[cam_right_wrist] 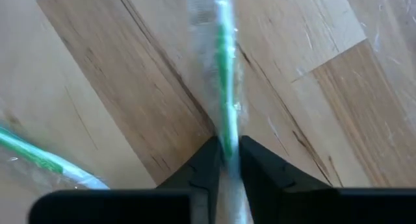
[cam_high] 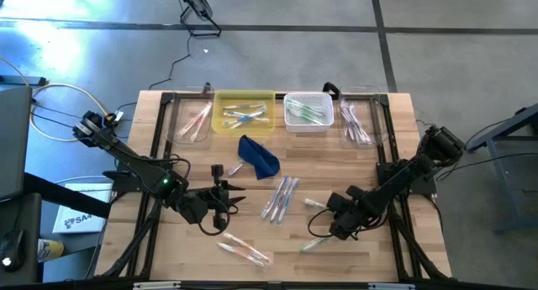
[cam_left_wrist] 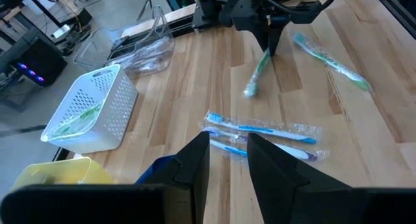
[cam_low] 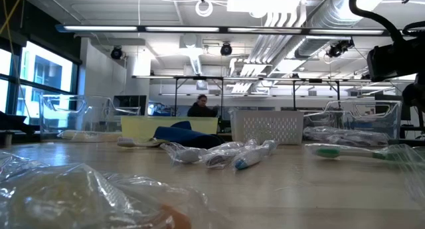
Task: Pick & Place Toothbrushes
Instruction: Put the green toothbrush into the white bin
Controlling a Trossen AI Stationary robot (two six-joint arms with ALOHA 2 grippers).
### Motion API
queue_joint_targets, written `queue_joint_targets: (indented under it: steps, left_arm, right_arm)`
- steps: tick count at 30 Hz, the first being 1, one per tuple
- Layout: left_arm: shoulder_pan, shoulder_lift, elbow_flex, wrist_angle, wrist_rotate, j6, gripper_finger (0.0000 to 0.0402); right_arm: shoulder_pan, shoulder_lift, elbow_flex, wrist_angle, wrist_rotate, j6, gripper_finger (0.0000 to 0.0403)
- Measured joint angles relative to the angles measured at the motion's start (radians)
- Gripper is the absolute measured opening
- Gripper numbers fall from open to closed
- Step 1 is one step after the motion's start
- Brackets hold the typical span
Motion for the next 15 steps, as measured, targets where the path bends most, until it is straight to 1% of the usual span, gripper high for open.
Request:
queue_joint_targets:
  steps: [4, 11, 15]
  left_arm:
    - [0.0, 0.0, 0.0, 0.0, 0.0, 0.0, 0.0099]
    - [0.0, 0.0, 0.0, 0.0, 0.0, 0.0, 0.0099]
    - [0.0, 0.0, 0.0, 0.0, 0.0, 0.0, 0.0099]
  right_arm:
    - [0.0, -0.003, 0.0, 0.001, -0.005, -0.006, 0.0019]
    - [-0.001, -0.089, -0.007, 0.014, -0.014, -0.026, 0.0017]
    - [-0.001, -0.172, -0.004, 0.017, 0.034, -0.018, 0.0017]
